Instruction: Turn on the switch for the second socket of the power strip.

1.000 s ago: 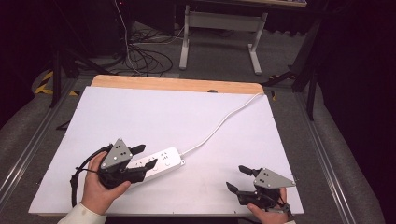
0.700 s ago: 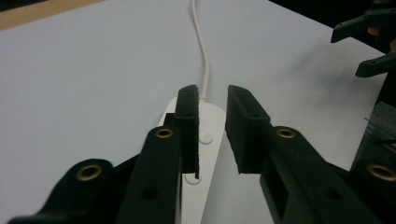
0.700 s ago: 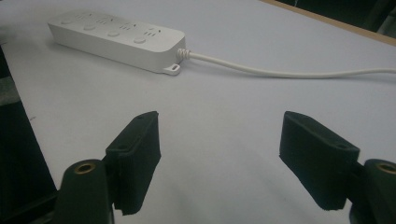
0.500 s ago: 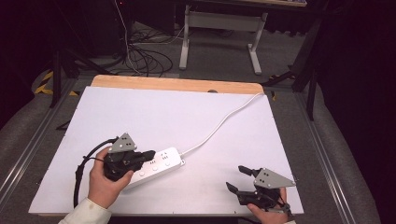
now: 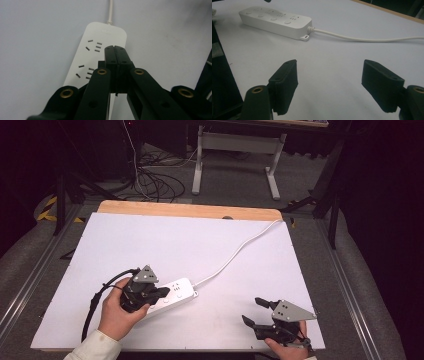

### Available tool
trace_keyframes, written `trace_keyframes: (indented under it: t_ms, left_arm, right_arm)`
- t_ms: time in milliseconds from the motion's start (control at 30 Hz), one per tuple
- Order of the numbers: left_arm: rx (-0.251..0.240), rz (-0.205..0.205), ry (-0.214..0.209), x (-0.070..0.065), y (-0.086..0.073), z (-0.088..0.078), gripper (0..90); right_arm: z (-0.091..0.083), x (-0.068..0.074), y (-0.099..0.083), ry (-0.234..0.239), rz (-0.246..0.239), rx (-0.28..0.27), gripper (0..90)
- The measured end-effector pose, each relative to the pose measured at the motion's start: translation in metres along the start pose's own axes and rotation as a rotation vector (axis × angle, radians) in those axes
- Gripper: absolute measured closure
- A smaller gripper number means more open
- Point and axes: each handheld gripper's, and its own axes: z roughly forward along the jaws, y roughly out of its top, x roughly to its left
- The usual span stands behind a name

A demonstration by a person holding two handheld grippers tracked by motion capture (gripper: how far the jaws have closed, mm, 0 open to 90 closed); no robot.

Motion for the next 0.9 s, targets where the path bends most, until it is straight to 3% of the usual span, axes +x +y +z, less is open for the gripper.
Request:
trace_keyframes:
  t_ms: [333,633,900]
  left_arm:
    - [0.088,0.028,0.02,-0.001,0.002,0.012,90.0]
    - [0.159,0.027,0.022,0.001,0.003,0.022,90.0]
    - [0.192,0.033,0.031,0.0,0.003,0.027,90.0]
  right_arm:
    - [0.0,0.0,0.0,0.002,0.001,-0.002,29.3]
    - [0.0,0.0,0.0,0.004,0.002,-0.002,29.3]
    - [0.0,0.0,0.0,0.007,0.001,-0.002,29.3]
